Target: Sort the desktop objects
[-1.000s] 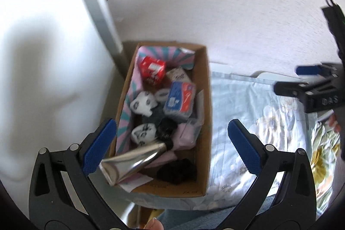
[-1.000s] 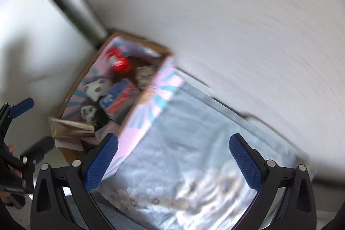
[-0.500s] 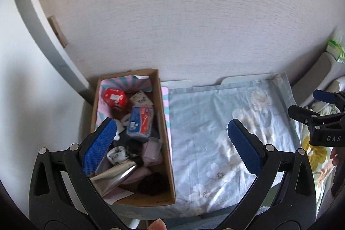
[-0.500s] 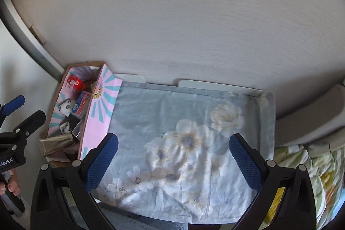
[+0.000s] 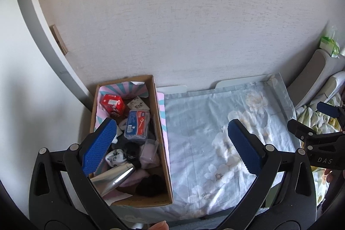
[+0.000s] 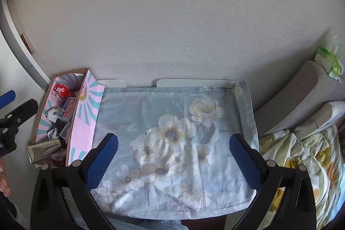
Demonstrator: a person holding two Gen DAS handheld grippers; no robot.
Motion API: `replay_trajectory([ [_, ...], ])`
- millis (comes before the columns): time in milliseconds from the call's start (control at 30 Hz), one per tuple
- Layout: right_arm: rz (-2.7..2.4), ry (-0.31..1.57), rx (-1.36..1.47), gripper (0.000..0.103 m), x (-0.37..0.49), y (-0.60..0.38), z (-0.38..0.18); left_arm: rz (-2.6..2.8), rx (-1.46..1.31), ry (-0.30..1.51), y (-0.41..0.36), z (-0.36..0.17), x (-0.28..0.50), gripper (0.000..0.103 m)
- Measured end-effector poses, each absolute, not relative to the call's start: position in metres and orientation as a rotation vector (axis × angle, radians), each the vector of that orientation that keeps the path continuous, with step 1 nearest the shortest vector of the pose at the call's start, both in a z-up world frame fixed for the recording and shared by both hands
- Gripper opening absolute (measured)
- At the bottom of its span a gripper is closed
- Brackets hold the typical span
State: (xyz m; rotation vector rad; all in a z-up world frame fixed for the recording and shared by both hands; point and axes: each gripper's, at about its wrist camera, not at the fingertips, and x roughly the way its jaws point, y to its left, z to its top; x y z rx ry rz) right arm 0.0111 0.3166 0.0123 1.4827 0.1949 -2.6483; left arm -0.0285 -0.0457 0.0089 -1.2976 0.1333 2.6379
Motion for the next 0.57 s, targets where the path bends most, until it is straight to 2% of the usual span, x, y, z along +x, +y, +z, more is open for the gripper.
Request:
replay_trajectory([
  [567, -2.639, 0.193, 1.453, 0.103, 0.0212, 0.3126, 0.0172, 2.654, -1.289, 0.105, -0.0468, 0.0086, -0.0192, 0.103],
])
